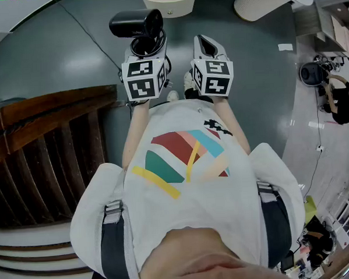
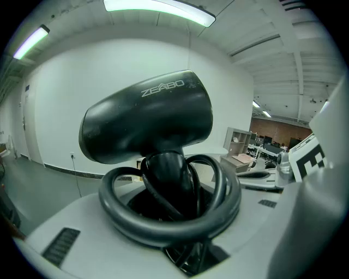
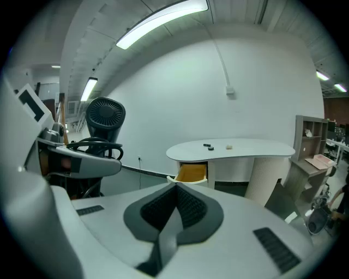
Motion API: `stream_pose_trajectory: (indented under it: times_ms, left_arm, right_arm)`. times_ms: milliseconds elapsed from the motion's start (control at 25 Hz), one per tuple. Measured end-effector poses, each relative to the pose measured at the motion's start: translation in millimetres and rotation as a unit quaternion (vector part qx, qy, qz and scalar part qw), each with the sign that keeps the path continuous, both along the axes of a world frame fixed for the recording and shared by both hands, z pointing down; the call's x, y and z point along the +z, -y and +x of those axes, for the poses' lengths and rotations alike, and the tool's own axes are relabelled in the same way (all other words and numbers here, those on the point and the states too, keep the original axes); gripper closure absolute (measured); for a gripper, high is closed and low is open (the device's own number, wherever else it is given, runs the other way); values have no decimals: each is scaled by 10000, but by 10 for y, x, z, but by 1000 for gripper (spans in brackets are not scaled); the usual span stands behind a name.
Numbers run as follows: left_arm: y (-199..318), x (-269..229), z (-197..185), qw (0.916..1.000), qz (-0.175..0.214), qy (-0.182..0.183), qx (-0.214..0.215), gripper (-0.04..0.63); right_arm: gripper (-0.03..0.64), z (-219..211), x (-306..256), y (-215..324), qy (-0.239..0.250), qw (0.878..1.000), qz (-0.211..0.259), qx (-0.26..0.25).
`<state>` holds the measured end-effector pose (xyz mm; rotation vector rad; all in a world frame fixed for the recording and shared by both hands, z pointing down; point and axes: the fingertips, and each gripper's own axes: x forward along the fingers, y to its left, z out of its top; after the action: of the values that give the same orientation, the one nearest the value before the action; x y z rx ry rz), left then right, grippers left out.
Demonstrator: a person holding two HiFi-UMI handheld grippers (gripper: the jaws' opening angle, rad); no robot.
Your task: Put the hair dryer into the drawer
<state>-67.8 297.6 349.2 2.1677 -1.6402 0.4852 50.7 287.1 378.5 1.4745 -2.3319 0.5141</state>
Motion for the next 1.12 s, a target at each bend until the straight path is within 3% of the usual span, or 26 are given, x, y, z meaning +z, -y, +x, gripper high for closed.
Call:
stream_pose_trajectory:
  times_ms: [560, 720, 920, 1120]
  left_arm:
    - [109, 1, 61, 10000, 1, -76, -51, 405]
    - [201, 53, 82, 9999, -28, -68, -122, 405]
    - [418, 11, 67, 9996, 96, -82, -264, 405]
    - [674, 20, 87, 9990, 157, -87, -420, 405]
  right_arm:
    - [606, 146, -88, 136, 43, 9999, 114, 3]
    - [606, 150, -164, 258, 233, 9991, 357, -73]
    - [606, 162, -327, 531, -16, 9969, 758, -209]
    - [606, 200, -315, 741, -9, 9963, 767, -377]
